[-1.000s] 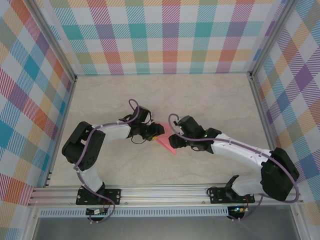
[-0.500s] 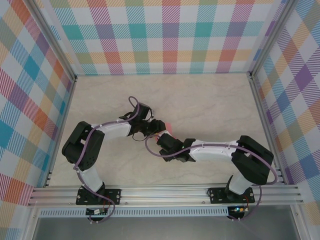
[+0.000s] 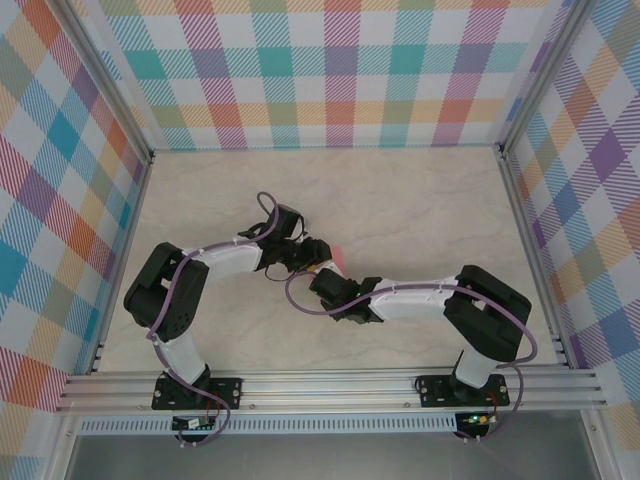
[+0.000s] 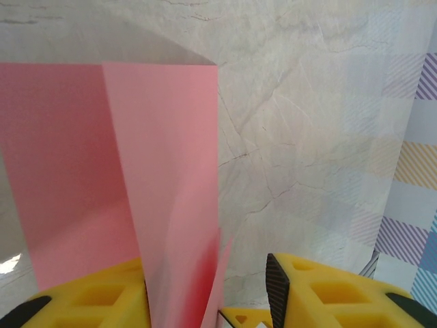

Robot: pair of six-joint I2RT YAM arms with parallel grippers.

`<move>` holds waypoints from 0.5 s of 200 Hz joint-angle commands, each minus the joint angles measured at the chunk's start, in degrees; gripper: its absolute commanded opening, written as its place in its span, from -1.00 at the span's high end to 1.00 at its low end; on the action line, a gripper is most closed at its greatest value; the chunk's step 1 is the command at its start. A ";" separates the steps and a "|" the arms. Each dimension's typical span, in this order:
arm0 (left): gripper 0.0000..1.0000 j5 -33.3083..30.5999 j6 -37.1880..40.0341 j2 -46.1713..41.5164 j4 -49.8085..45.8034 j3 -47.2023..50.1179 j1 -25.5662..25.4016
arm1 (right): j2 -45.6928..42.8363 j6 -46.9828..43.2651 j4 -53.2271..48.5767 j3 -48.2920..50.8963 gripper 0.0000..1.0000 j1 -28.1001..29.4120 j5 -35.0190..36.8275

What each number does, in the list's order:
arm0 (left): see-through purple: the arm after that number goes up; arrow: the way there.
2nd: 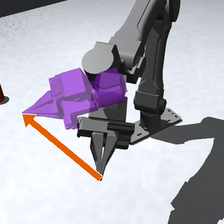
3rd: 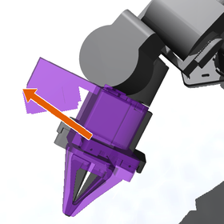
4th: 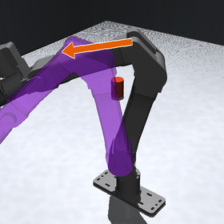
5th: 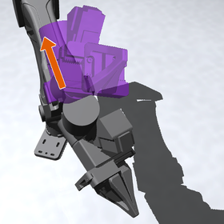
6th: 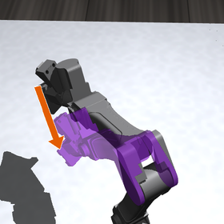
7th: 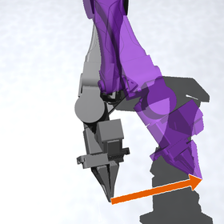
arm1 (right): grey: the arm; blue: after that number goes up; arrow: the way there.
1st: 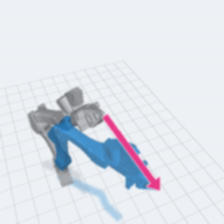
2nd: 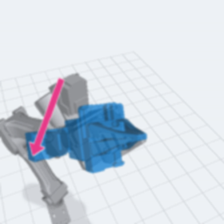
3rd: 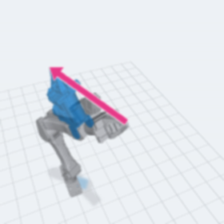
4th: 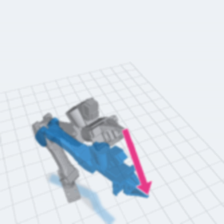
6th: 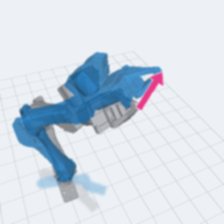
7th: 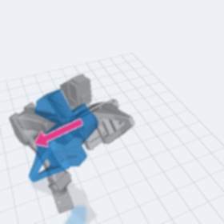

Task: Fold a paper plane with a square sheet of paper (fold left side to right side)
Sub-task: Fourth fold the wing at the center of the table.

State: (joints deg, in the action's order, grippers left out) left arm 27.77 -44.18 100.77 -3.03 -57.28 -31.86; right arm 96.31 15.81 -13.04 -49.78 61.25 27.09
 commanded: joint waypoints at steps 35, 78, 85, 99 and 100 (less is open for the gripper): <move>0.11 -0.61 0.13 -0.31 -2.64 -2.22 -0.68 | 1.58 1.59 -1.76 -1.63 0.37 0.44 2.28; 0.08 -0.86 0.51 -0.91 -3.56 -2.58 -0.66 | 2.30 1.76 -2.69 -1.99 0.51 0.43 2.22; 0.07 -0.96 0.72 -1.07 -3.85 -2.64 -0.66 | 2.43 1.76 -2.89 -2.07 0.53 0.42 2.18; 0.04 -1.21 0.94 -1.52 -4.28 -2.66 -0.58 | 2.70 2.05 -3.29 -2.08 0.57 0.44 2.24; 0.04 -1.22 0.94 -1.58 -4.36 -2.62 -0.58 | 2.77 2.04 -3.30 -2.08 0.57 0.44 2.16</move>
State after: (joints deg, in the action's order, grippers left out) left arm 27.33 -44.10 100.77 -5.10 -58.24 -31.86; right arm 98.10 16.88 -14.59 -50.39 61.25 28.53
